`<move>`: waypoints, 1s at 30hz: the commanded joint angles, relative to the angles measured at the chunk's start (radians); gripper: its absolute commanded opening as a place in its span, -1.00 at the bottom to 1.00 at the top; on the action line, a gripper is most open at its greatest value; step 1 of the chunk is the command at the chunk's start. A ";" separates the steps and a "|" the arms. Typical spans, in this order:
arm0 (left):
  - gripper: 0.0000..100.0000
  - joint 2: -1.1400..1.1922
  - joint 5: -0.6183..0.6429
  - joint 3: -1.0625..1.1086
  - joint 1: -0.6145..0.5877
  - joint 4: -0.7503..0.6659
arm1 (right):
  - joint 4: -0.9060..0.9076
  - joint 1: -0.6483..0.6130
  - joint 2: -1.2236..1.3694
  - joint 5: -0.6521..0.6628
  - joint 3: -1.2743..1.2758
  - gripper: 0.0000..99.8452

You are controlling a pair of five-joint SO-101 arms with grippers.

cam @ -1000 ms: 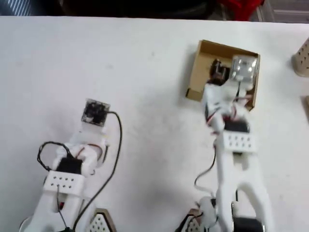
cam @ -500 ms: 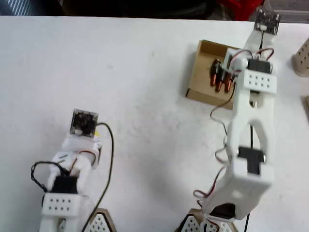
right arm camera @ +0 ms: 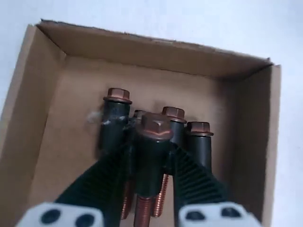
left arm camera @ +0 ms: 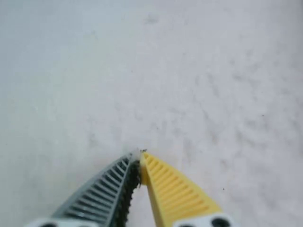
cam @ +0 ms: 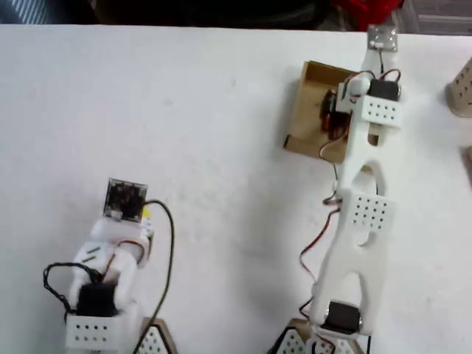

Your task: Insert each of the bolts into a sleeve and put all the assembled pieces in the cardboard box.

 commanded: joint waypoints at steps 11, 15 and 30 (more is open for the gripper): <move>-0.95 -0.010 0.005 -0.005 -0.004 0.005 | 0.140 -0.002 0.041 0.048 -0.235 -0.41; -0.95 -0.010 0.005 -0.005 -0.004 0.003 | 0.266 -0.002 -0.076 0.048 -0.235 -0.56; -0.95 -0.010 0.008 -0.012 -0.008 -0.026 | 0.466 0.111 -0.545 0.009 -0.135 -0.97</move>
